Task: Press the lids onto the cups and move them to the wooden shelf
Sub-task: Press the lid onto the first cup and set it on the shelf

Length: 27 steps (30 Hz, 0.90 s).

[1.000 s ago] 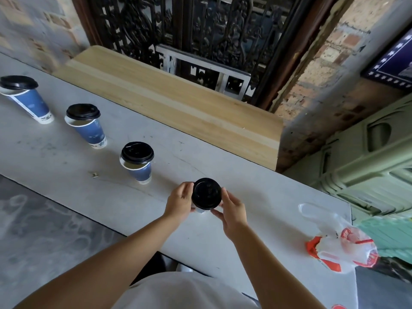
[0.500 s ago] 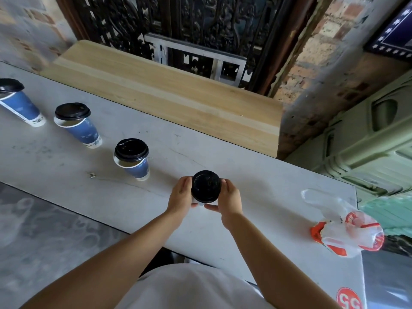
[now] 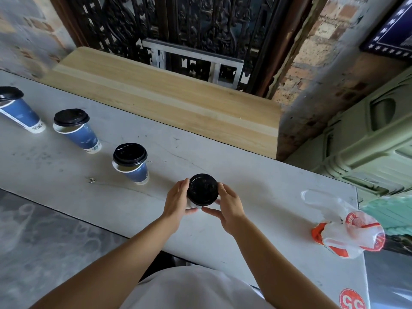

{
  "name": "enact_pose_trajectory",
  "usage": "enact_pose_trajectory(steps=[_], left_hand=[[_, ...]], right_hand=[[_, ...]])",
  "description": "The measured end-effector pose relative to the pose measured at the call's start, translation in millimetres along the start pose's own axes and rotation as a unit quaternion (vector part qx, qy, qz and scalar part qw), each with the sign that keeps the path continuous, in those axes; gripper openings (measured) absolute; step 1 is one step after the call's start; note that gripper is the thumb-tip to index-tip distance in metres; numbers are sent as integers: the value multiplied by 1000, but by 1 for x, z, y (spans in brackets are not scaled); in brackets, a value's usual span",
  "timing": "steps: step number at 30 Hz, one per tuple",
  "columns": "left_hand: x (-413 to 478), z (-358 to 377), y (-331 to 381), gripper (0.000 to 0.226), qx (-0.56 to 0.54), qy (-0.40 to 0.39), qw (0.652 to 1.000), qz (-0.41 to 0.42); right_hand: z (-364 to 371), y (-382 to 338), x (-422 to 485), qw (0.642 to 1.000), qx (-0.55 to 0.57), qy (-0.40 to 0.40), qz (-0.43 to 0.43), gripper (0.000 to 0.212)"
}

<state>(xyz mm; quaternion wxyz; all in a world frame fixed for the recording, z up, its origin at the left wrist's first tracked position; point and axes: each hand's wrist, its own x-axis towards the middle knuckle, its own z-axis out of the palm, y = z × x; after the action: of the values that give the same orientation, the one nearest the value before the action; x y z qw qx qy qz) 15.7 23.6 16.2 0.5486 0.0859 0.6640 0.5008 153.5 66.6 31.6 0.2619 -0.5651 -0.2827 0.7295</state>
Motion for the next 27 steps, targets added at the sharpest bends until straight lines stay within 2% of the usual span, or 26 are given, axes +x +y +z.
enact_pose_trajectory(steps=[5, 11, 16, 21, 25, 27], left_hand=[[-2, 0, -2, 26, -8, 10, 1000, 16], [1, -9, -3, 32, 35, -5, 999, 40], [1, -10, -2, 28, 74, -20, 995, 61], [-1, -9, 9, 26, 94, -61, 989, 94], [-8, -13, 4, 25, 63, -55, 995, 58], [-12, -14, -3, 23, 45, -32, 997, 46]], right_hand=[[5, 2, 2, 998, -50, 30, -27, 31], [13, 8, 5, 992, -99, 70, -37, 28], [22, 9, 2, 994, -74, 75, -26, 26], [12, -5, -2, 999, -9, 32, 19, 25], [2, 0, -6, 999, 29, 19, 41, 32], [-2, 5, -9, 998, 48, 20, 29, 28]])
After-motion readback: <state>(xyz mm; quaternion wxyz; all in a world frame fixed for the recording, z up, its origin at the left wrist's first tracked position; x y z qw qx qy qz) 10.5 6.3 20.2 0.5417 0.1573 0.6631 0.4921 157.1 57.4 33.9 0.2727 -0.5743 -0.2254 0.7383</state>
